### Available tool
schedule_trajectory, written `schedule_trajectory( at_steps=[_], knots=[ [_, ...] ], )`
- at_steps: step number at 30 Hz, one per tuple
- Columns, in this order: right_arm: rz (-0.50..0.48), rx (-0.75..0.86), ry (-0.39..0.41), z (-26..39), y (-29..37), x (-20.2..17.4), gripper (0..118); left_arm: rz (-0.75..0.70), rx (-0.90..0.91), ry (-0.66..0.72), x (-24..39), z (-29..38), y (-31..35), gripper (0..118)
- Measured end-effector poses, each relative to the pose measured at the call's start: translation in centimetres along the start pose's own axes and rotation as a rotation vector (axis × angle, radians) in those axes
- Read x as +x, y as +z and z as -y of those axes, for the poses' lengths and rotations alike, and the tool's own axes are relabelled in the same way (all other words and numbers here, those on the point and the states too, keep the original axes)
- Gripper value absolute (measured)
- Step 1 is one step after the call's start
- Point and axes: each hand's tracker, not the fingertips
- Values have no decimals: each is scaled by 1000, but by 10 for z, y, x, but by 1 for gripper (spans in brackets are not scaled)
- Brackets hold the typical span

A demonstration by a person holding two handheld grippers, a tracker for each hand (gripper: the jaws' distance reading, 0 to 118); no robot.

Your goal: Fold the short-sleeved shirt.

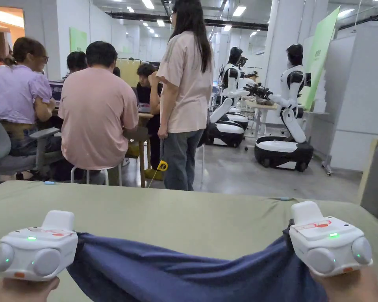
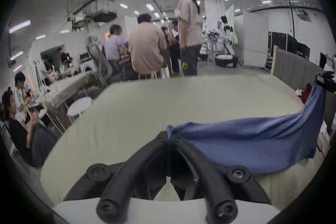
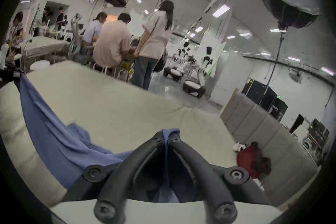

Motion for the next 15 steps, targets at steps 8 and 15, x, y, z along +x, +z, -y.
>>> schedule_trajectory(
  at_steps=[8,15],
  knots=[
    [145,135,-83,-105,21,86,3,-119,182,-87,7,-133,21,0],
    [174,250,-152,-195,16,129,3,-193,296,-173,13,-243,32,0]
  ],
)
